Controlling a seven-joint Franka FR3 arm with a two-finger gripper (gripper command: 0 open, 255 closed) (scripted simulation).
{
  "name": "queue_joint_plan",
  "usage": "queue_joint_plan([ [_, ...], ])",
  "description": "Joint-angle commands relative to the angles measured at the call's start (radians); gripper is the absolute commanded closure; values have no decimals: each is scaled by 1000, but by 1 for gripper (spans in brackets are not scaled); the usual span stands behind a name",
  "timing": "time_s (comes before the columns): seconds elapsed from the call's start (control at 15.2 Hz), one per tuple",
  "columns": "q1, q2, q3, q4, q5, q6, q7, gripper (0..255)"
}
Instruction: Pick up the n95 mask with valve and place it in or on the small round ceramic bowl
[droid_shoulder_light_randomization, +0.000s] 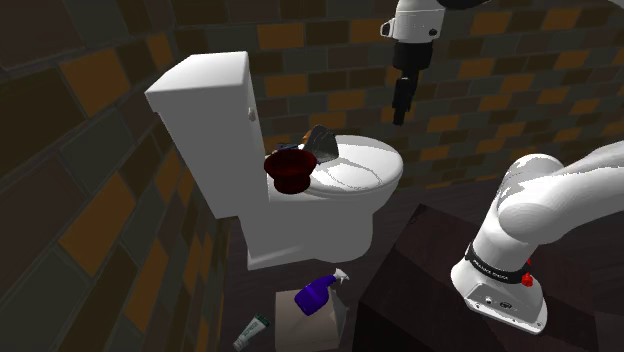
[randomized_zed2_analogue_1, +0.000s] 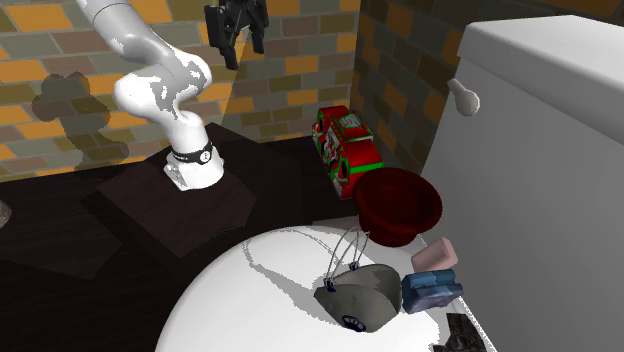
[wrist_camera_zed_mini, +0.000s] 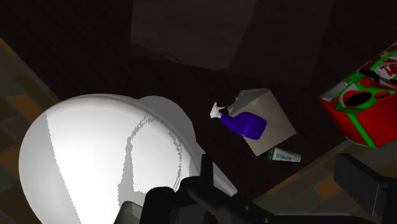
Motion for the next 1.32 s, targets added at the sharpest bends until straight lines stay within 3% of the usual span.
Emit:
queue_joint_plan([
  [0.0, 0, 0, 0, 0, 0, 0, 0, 0],
  [0.59, -69, 271, 13, 44, -64, 250, 71, 0],
  [1.25, -139, 607, 12, 211, -159, 440, 175, 0],
])
